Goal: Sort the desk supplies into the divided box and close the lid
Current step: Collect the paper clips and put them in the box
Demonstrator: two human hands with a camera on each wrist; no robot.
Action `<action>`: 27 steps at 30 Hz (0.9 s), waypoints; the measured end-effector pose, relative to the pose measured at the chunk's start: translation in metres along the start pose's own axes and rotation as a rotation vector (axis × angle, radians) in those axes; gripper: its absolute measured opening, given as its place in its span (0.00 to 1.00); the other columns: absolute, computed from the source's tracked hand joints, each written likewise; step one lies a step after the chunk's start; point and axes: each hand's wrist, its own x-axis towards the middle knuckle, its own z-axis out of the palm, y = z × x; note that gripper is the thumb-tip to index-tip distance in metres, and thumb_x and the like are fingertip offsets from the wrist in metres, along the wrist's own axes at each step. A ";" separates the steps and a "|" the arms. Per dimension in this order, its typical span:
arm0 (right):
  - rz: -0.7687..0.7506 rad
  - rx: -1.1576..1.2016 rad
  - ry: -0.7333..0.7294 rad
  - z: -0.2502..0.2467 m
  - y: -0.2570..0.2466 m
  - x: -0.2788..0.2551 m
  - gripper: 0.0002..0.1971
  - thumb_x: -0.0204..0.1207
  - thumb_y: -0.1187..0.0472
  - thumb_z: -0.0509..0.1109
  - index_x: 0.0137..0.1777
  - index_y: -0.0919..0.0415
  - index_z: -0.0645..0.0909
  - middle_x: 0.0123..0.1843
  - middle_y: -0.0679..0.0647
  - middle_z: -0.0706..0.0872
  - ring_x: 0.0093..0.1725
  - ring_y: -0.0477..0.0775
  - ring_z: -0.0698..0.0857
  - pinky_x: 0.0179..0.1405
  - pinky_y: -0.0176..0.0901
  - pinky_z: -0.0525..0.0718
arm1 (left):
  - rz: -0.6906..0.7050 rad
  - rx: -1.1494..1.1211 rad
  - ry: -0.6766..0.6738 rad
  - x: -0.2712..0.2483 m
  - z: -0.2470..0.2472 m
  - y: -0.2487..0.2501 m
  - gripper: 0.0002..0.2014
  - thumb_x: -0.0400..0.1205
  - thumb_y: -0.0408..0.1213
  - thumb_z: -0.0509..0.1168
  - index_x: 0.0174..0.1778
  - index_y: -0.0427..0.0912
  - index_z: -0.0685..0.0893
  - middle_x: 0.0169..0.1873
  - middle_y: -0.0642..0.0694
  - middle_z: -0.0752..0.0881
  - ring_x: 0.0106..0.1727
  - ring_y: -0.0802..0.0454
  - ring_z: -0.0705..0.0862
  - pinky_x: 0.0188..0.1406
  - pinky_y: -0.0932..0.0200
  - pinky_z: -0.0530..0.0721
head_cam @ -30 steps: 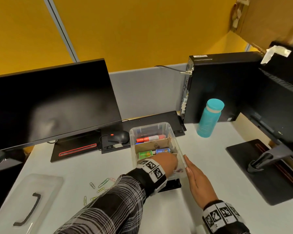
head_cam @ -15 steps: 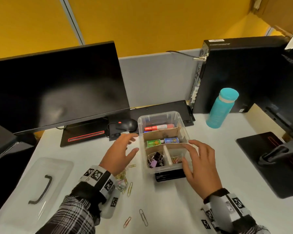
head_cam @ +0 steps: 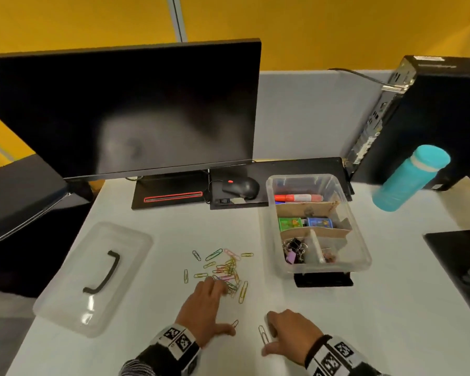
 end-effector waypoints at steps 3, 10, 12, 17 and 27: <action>0.035 0.239 0.039 0.009 -0.007 0.017 0.19 0.67 0.49 0.78 0.35 0.51 0.67 0.36 0.48 0.77 0.38 0.54 0.79 0.30 0.38 0.74 | -0.034 -0.004 0.102 0.011 -0.010 -0.016 0.37 0.64 0.65 0.73 0.62 0.52 0.67 0.57 0.54 0.69 0.56 0.55 0.70 0.57 0.63 0.75; 0.101 0.630 0.306 -0.004 -0.030 0.060 0.11 0.72 0.67 0.70 0.33 0.56 0.72 0.33 0.57 0.83 0.30 0.56 0.83 0.36 0.54 0.87 | -0.103 -0.161 0.209 0.038 -0.040 -0.048 0.28 0.71 0.54 0.74 0.62 0.51 0.70 0.57 0.51 0.70 0.57 0.52 0.72 0.54 0.57 0.79; 0.110 0.709 0.392 -0.011 -0.035 0.069 0.09 0.74 0.69 0.65 0.35 0.57 0.73 0.35 0.61 0.85 0.28 0.54 0.82 0.35 0.56 0.87 | -0.126 -0.230 0.257 0.037 -0.045 -0.061 0.26 0.75 0.48 0.71 0.66 0.51 0.70 0.59 0.51 0.71 0.60 0.51 0.73 0.59 0.56 0.78; 0.195 0.527 0.633 -0.020 -0.043 0.078 0.15 0.75 0.59 0.70 0.60 0.60 0.73 0.60 0.57 0.74 0.52 0.53 0.79 0.58 0.44 0.80 | -0.279 -0.309 0.217 0.019 -0.039 -0.093 0.26 0.80 0.43 0.66 0.73 0.45 0.67 0.63 0.46 0.71 0.60 0.51 0.76 0.64 0.58 0.78; 0.020 0.041 0.542 -0.030 -0.074 0.090 0.26 0.78 0.50 0.59 0.77 0.54 0.65 0.76 0.53 0.64 0.68 0.57 0.65 0.71 0.47 0.68 | 0.101 -0.273 0.041 0.043 -0.040 -0.061 0.26 0.81 0.37 0.64 0.76 0.46 0.68 0.70 0.47 0.68 0.70 0.53 0.68 0.75 0.61 0.65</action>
